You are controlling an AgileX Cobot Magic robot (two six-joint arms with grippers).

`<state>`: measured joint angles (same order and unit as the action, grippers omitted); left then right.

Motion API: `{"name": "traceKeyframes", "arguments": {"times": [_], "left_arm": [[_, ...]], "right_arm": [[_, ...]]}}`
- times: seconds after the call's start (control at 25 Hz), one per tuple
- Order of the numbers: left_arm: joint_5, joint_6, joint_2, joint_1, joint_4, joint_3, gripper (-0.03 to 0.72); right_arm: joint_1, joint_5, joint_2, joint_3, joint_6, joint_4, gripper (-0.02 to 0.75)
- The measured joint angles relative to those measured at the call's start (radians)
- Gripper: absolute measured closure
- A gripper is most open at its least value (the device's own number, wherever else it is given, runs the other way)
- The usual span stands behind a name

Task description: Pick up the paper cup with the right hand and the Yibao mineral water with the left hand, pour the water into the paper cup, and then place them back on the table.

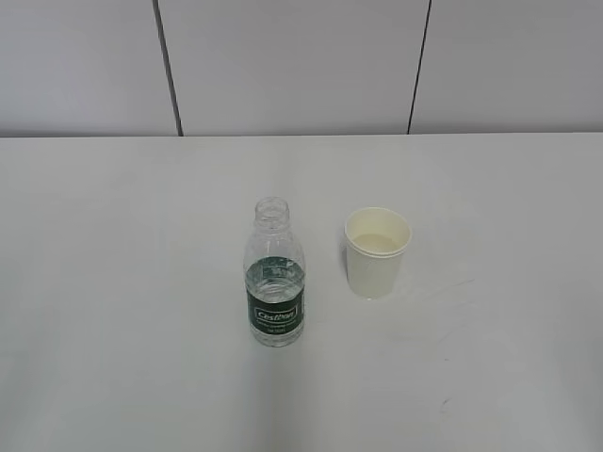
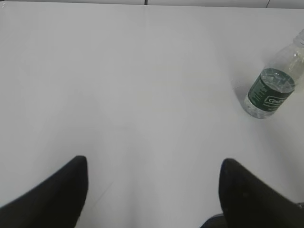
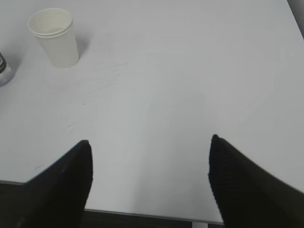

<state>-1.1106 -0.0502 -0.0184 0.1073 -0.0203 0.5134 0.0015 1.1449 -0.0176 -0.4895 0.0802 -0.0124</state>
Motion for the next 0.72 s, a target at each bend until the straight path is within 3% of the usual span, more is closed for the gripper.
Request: {"name": "traceKeyframes", "arguments": {"times": [0.72], "left_arm": [[0.0,0.0,0.0,0.0,0.0,0.0,0.174]], "right_arm": [[0.0,0.0,0.0,0.0,-0.004,0.0,0.145]]}}
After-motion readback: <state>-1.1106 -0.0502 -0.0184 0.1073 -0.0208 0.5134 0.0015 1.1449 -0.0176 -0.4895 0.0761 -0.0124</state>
